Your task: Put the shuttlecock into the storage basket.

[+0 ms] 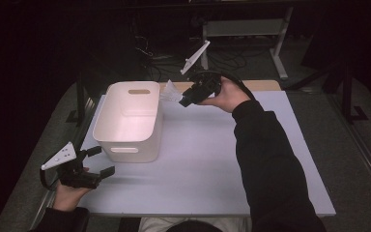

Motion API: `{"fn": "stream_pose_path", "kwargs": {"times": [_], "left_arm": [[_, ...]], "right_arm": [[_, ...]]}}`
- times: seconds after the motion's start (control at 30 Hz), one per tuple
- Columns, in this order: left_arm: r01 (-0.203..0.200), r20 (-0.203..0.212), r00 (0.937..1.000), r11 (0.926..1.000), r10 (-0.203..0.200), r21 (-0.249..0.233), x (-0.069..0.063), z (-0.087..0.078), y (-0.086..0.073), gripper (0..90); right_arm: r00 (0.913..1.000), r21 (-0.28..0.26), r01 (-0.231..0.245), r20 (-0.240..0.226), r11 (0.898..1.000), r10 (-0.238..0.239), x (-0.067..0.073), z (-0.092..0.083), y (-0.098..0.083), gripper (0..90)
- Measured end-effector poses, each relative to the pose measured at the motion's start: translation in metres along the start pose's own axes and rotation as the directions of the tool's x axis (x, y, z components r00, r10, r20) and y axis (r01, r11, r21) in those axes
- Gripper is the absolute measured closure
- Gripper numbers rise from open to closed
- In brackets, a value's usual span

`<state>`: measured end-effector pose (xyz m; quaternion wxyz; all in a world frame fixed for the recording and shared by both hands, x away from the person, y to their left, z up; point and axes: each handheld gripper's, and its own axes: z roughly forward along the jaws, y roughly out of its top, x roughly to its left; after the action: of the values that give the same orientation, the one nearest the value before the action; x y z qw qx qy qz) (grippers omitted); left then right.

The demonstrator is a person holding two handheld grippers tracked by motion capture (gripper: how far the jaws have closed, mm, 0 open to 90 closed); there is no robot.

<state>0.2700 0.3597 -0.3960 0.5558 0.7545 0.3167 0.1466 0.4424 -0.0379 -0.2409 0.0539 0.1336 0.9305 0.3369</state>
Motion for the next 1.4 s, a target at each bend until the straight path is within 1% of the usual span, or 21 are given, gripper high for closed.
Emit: {"fn": "stream_pose_path", "kwargs": {"times": [0.17, 0.37, 0.4, 0.43, 0.73, 0.93, 0.97, 1.13, 1.4], "left_arm": [[0.001, 0.000, 1.0000, 1.0000, -0.001, -0.002, 0.000, 0.000, 0.000, 0.0], [0.002, 0.000, 1.0000, 1.0000, -0.002, -0.001, 0.000, 0.000, 0.000, 0.0], [0.003, 0.000, 1.0000, 1.0000, -0.003, -0.002, 0.000, 0.000, 0.000, 0.0], [0.003, 0.001, 1.0000, 1.0000, -0.003, -0.002, 0.000, 0.000, 0.000, 0.0], [-0.002, -0.001, 1.0000, 1.0000, 0.002, 0.000, 0.000, 0.000, 0.000, 0.0], [-0.001, 0.000, 1.0000, 1.0000, 0.001, -0.001, 0.000, 0.000, 0.000, 0.0], [-0.001, 0.000, 1.0000, 1.0000, 0.001, 0.000, 0.000, 0.000, 0.000, 0.0], [0.001, 0.000, 1.0000, 1.0000, -0.001, -0.001, 0.000, 0.000, 0.000, 0.0], [-0.002, 0.003, 1.0000, 1.0000, 0.002, -0.001, 0.000, 0.000, 0.000, 0.0]], "right_arm": [[0.9999, 0.001, 0.009, -0.005, 1.000, -0.009, 0.003, 0.003, 0.007, 64.0], [0.9994, -0.005, 0.031, -0.013, 0.999, -0.032, 0.006, 0.007, 0.015, 64.1], [0.9996, 0.001, 0.026, -0.013, 1.000, -0.026, 0.007, 0.007, 0.016, 64.0], [0.9993, -0.005, 0.035, -0.014, 0.999, -0.035, 0.007, 0.008, 0.017, 64.1], [0.9990, -0.006, 0.038, -0.023, 0.999, -0.038, 0.010, 0.013, 0.026, 64.0], [0.9980, 0.000, 0.052, -0.036, 0.999, -0.052, 0.014, 0.019, 0.033, 64.0], [0.9974, -0.005, 0.062, -0.038, 0.998, -0.062, 0.014, 0.021, 0.034, 64.0], [0.9967, -0.012, 0.063, -0.052, 0.998, -0.063, 0.017, 0.026, 0.040, 64.0], [0.9936, -0.013, 0.087, -0.072, 0.996, -0.088, 0.023, 0.036, 0.049, 64.1]]}}
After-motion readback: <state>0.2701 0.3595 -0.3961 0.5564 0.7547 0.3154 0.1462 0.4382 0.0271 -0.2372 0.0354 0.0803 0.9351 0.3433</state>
